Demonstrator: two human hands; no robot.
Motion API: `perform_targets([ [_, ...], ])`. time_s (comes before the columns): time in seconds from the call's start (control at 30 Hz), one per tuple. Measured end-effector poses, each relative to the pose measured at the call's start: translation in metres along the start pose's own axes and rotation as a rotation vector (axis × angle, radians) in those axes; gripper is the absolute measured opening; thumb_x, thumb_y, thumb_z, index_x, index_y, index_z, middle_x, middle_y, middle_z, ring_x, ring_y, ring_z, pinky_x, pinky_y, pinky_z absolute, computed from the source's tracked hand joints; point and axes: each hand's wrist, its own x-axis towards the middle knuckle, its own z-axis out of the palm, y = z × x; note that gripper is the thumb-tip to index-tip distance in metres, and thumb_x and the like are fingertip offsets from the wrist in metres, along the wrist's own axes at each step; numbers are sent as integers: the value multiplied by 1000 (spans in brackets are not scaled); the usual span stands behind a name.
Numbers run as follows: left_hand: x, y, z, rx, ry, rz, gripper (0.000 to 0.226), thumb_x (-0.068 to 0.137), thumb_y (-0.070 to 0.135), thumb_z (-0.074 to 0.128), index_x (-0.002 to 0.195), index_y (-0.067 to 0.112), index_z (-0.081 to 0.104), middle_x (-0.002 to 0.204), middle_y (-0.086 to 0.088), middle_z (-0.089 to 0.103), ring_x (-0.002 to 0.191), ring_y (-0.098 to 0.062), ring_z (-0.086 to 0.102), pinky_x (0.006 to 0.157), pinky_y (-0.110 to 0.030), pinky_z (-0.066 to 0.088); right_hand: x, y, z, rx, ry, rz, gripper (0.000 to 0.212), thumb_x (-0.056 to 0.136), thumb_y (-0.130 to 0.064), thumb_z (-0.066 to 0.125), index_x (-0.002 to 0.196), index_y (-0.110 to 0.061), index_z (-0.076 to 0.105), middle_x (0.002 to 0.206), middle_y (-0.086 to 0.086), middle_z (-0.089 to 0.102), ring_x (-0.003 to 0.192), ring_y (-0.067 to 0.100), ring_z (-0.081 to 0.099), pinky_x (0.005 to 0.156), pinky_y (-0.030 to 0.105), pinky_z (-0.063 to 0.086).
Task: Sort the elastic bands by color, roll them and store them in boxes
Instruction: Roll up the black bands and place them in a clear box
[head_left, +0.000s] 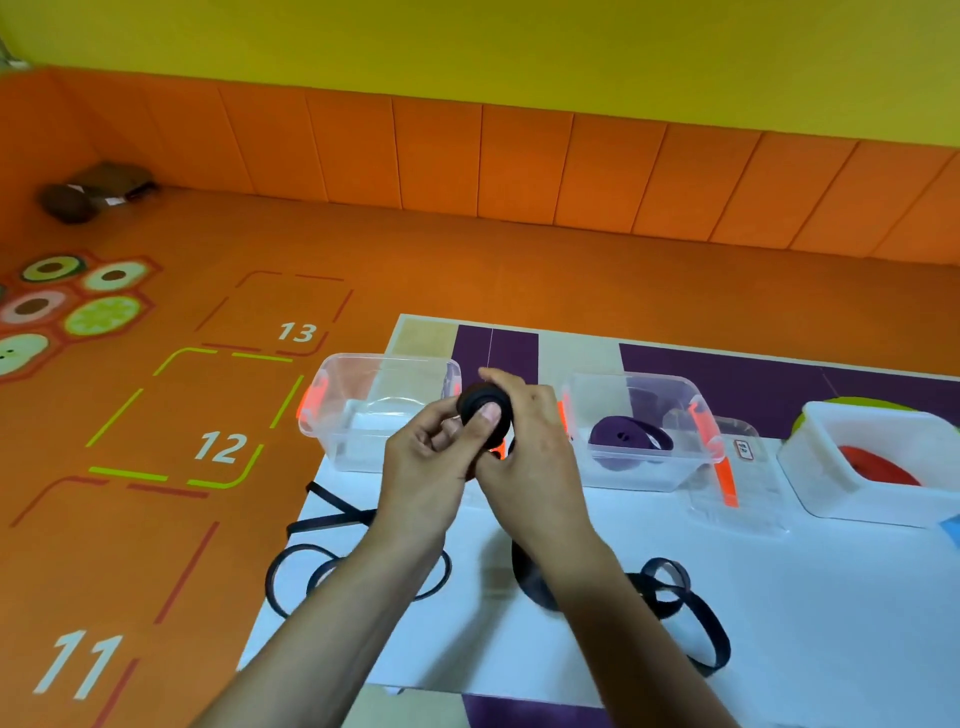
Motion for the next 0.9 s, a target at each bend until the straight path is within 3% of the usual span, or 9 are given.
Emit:
perform_targets([
  [0.17, 16, 11, -33, 136, -302, 2, 27, 84, 14, 75, 111, 9, 72, 104, -10, 76, 96, -24, 75, 85, -36, 62, 9, 14, -34, -43, -365, -168, 83, 92, -2, 62, 147, -58, 38, 146, -18, 29, 100, 8, 61, 82, 29, 53],
  [0.27, 26, 27, -42, 334, -430, 116, 24, 85, 9, 76, 108, 15, 76, 103, -3, 78, 94, -26, 76, 90, -36, 60, 13, 12, -37, -100, -408, -220, 91, 92, 3, 61, 147, -64, 33, 151, -21, 26, 102, 11, 62, 86, 32, 54],
  [0.37, 28, 29, -36, 349, -393, 217, 28, 87, 7, 75, 114, 10, 75, 106, -8, 77, 99, -25, 75, 90, -31, 59, 14, 10, -34, -2, -284, -175, 88, 90, -6, 69, 150, -59, 32, 138, -20, 39, 109, 8, 58, 87, 30, 54],
  [0.47, 22, 18, -33, 194, -255, 227, 30, 80, 18, 75, 110, 13, 75, 104, -5, 78, 95, -20, 76, 85, -31, 60, 11, 12, -44, 200, -269, -11, 70, 85, -23, 81, 139, -51, 49, 131, -18, 55, 120, 7, 57, 95, 27, 51],
  [0.57, 20, 6, -31, 27, -178, 145, 35, 79, 21, 74, 113, 10, 73, 107, -10, 77, 96, -27, 76, 87, -37, 61, 10, 11, -48, 450, -254, 68, 30, 94, -23, 74, 122, -32, 67, 106, -6, 73, 91, 12, 70, 84, 28, 55],
  [0.63, 18, 0, -26, -59, -160, 83, 40, 81, 21, 75, 118, 6, 71, 111, -18, 75, 99, -33, 75, 90, -38, 60, 11, 11, -45, 509, -183, 102, 19, 97, -19, 69, 115, -25, 72, 90, -1, 74, 72, 15, 67, 74, 29, 55],
  [0.7, 16, -5, -24, -75, -156, 49, 40, 85, 21, 78, 120, 5, 69, 113, -20, 74, 102, -36, 74, 92, -40, 59, 12, 12, -43, 484, -175, 114, 17, 97, -18, 69, 112, -26, 74, 83, -4, 73, 67, 13, 65, 68, 26, 53],
  [0.83, 16, 4, -36, 152, -240, 24, 32, 91, 23, 72, 120, 11, 68, 115, -17, 73, 94, -32, 76, 88, -43, 60, 16, 9, -57, 276, -307, 24, 17, 99, -22, 67, 112, -29, 75, 83, -18, 73, 73, 3, 64, 71, 20, 49],
  [0.9, 19, 19, -42, 396, -281, 92, 30, 90, 20, 75, 119, 20, 70, 115, -10, 72, 85, -22, 75, 79, -39, 63, 22, 7, -66, 241, -374, 16, 18, 97, -25, 70, 113, -30, 76, 95, -10, 77, 92, 14, 70, 84, 36, 55],
])
